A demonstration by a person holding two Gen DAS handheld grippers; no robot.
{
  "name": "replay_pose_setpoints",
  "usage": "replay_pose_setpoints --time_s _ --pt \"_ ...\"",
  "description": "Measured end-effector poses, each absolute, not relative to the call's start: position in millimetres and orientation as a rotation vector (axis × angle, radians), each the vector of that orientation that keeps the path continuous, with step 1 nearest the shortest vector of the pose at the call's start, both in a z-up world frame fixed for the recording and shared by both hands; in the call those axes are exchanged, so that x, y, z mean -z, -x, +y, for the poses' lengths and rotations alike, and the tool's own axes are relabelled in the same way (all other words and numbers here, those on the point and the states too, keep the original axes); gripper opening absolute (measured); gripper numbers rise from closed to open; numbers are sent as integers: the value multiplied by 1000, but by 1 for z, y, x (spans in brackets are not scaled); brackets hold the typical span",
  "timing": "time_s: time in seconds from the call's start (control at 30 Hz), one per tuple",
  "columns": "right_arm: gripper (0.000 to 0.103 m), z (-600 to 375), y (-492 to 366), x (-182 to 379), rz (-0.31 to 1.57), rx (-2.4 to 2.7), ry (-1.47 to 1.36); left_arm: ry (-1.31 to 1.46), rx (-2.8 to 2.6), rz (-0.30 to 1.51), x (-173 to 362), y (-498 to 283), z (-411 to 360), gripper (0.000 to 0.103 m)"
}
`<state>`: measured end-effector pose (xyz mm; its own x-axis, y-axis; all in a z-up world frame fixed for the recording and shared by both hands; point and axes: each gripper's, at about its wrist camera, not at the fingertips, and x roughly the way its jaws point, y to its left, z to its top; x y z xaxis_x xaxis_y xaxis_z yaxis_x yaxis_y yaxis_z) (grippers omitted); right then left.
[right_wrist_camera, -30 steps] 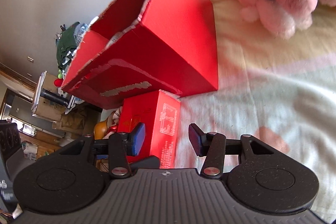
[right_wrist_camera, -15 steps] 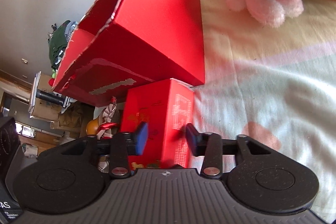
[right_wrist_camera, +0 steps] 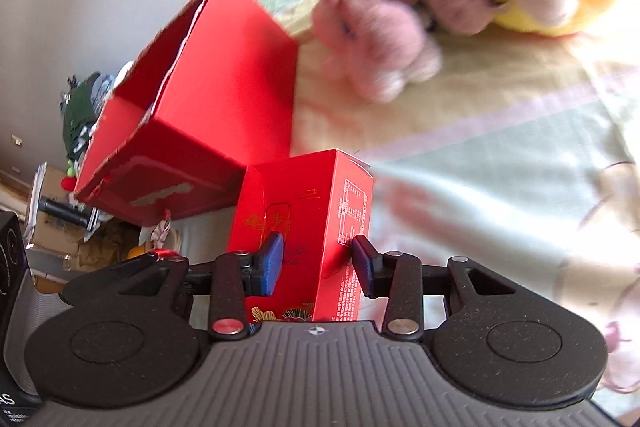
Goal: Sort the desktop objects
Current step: 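Close the right gripper on the red gift box, then lift the gift box with the right gripper over the red cardboard box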
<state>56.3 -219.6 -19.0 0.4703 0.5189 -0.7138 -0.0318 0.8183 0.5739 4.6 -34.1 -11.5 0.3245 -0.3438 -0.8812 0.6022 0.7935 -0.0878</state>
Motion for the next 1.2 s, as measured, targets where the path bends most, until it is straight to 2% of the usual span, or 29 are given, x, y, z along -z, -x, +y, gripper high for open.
replay_pose_setpoints --time_s 0.27,0.6,0.93,1.2 --pt "42 -247 -46 -4 919 -304 -557 -309 702 962 -12 4 -76 89" --pt "42 -271 -57 -55 695 -368 -572 -312 675 719 -74 1 -100 89" --pt "42 -210 -112 -108 572 -510 -484 -321 580 581 -130 -41 -44 89" --pt "42 -139 -170 -115 676 -571 -462 -350 522 619 -135 -95 21 89"
